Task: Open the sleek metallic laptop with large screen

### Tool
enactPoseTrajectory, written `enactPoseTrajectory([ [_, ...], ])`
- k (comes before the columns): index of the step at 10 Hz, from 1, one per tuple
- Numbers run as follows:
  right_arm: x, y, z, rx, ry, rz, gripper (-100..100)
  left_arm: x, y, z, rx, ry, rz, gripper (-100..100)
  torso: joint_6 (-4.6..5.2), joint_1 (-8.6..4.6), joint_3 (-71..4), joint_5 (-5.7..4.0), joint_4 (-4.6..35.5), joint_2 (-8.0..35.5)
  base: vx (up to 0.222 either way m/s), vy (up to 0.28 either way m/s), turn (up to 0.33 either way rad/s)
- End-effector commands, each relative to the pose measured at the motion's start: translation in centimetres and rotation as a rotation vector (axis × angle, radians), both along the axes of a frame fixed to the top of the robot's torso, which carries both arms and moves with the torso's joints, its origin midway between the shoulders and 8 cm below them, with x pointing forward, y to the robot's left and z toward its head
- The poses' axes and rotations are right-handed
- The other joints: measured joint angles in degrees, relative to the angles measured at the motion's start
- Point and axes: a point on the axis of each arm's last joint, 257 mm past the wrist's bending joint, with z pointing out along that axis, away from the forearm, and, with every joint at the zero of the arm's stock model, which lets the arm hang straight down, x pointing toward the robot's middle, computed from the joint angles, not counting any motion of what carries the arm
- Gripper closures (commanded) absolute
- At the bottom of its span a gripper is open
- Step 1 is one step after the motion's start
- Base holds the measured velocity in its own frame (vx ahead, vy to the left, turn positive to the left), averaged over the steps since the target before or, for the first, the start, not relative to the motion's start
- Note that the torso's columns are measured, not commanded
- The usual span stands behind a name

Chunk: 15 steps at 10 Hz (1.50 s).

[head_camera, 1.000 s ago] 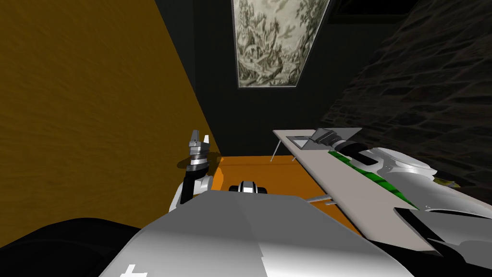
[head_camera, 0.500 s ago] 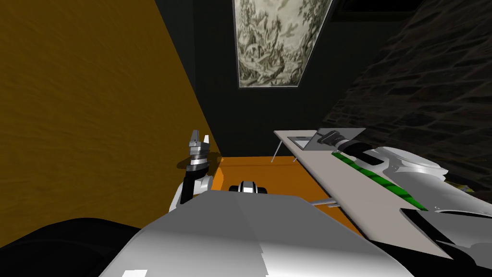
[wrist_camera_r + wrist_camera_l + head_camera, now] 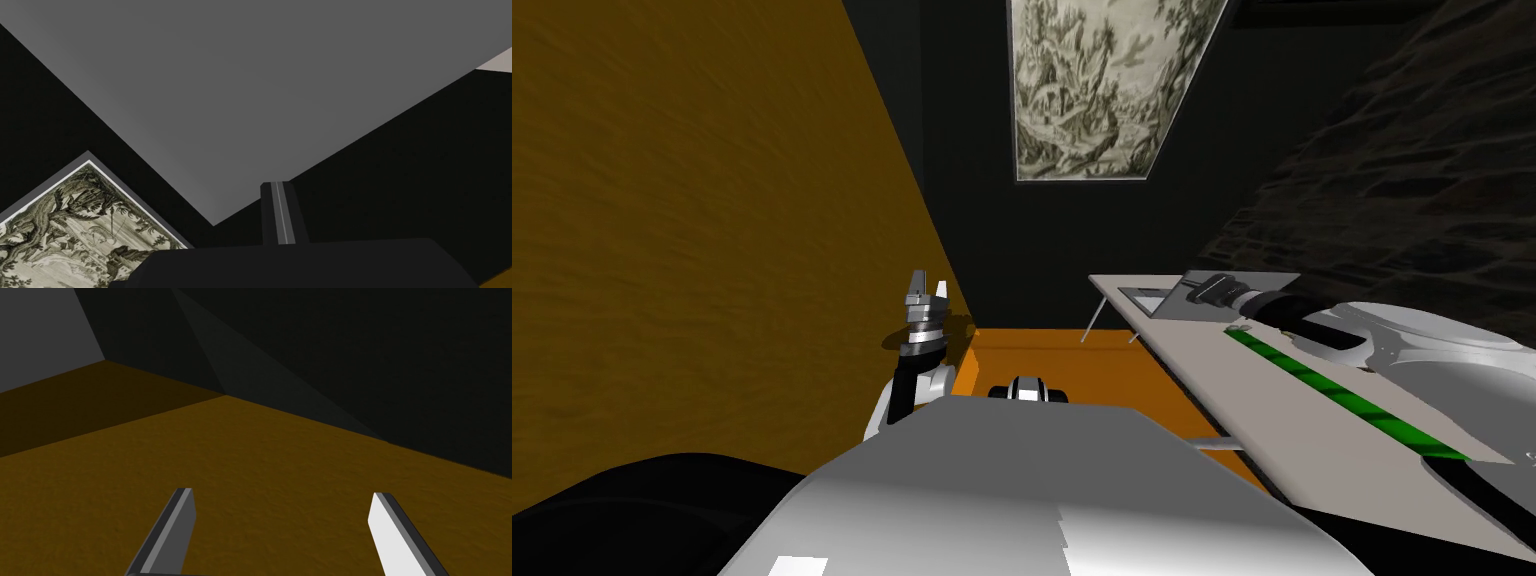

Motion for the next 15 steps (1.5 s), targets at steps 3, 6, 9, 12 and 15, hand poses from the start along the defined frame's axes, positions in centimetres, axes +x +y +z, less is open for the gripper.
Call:
enactPoseTrajectory([
  [3,-2.8,-2.3,0.1,-0.004,0.127,-0.028,100,0.0,0.0,0.0,0.0,0.0,0.0,0,-0.02,0.0,0.02,0.01,0.01,0.03,0.081,0.022,0.052],
  [6,-4.6,-3.9,0.2,-0.007,0.207,-0.056,100,0.0,0.0,0.0,0.0,0.0,0.0,0,0.01,-0.02,0.01,0.0,0.01,0.02,0.074,0.021,0.055],
  [9,-5.6,-4.7,0.4,-0.004,0.247,-0.075,100,0.0,0.0,0.0,0.0,0.0,0.0,0,0.04,0.07,0.05,0.03,0.04,0.08,0.07,0.015,0.035],
  [12,-4.9,-6.0,2.4,0.055,0.164,-0.128,-100,0.0,0.0,0.0,0.0,0.0,0.0,0,0.04,0.22,0.15,0.08,0.09,0.21,0.015,0.047,-0.014],
  [15,-4.5,-7.1,3.9,0.106,0.098,-0.173,-100,0.0,0.0,0.0,0.0,0.0,0.0,0,0.02,0.13,0.06,0.06,0.04,0.09,0.007,0.073,-0.012],
])
